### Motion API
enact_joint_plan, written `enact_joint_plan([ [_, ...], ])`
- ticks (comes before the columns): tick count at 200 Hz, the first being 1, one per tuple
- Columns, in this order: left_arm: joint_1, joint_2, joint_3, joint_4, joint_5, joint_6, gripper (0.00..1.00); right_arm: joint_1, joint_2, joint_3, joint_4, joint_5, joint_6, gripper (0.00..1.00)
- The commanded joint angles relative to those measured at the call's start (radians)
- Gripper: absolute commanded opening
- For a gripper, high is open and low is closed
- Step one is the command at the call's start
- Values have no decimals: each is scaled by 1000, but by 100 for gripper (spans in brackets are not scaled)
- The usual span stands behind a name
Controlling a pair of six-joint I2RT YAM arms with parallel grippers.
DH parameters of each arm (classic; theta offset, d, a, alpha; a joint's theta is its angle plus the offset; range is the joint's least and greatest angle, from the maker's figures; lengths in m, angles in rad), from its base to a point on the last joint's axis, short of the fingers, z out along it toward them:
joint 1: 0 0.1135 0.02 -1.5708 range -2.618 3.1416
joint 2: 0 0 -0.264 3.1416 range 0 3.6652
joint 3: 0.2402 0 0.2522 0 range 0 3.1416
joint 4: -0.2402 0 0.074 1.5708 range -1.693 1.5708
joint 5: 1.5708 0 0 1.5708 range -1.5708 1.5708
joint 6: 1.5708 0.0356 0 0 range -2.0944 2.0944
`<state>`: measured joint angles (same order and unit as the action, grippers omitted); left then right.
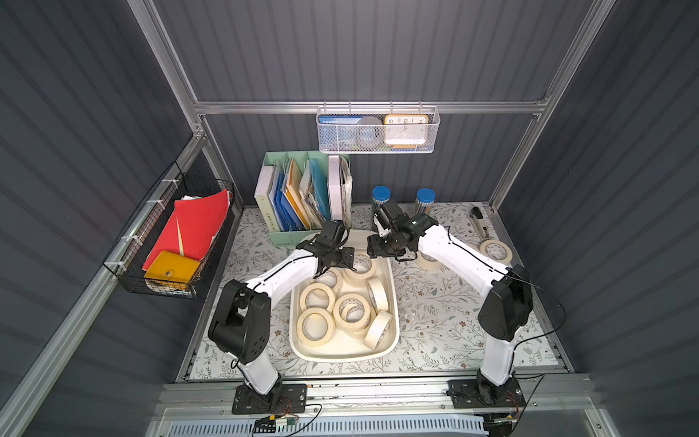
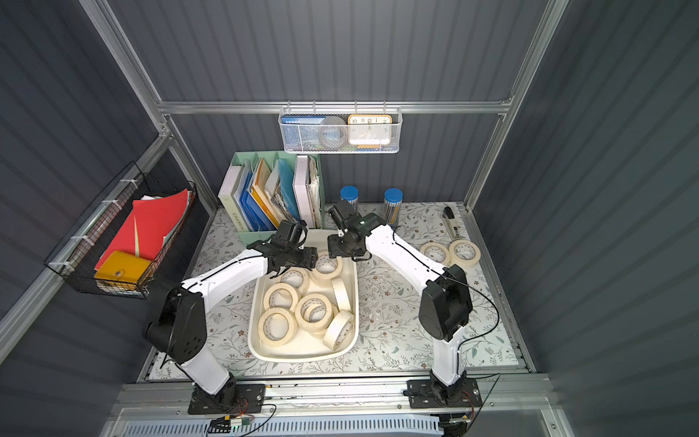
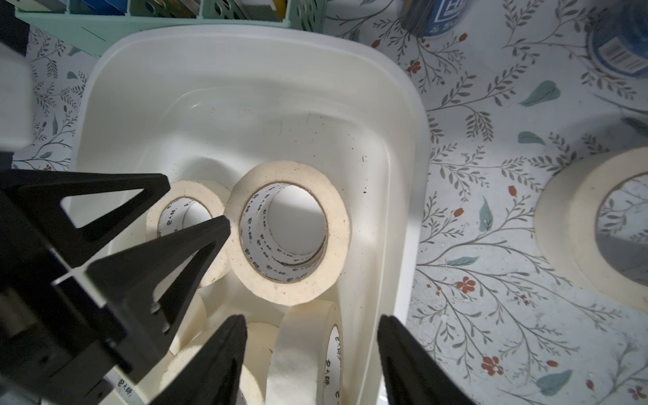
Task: Take out the art tape in the storage box
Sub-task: Pick up the art tape from the storage box.
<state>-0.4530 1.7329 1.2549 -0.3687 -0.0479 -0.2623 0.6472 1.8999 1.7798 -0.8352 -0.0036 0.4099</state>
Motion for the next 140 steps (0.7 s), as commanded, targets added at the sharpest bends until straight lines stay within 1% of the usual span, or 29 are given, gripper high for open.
enact_joint_plan([
  [1, -5, 38, -21, 45, 62, -3, 71, 2, -29, -28, -18, 17, 8, 66],
  [8, -4, 58, -22, 44, 89, -3, 69, 0, -29, -35, -15, 13, 10, 65],
  [29, -5, 99, -17, 63, 75, -5, 58, 1, -33, -46, -16, 9, 10, 65],
  [37, -5, 99, -19, 69, 75, -5, 52, 0, -36, -51, -16, 10, 10, 65],
  [58, -5, 83, -13, 69, 48, -7, 31, 1, -39, -57, -14, 1, 10, 65],
  [76, -5, 59, 1, 48, 28, -4, 22, 4, -32, -53, -8, -9, 10, 65],
  [104, -6, 15, 39, -5, 12, 3, 20, 16, -4, -23, -9, -20, 10, 65],
  [140, -16, -62, 59, -39, 0, -4, 20, 23, 42, 27, -6, -37, 12, 65],
])
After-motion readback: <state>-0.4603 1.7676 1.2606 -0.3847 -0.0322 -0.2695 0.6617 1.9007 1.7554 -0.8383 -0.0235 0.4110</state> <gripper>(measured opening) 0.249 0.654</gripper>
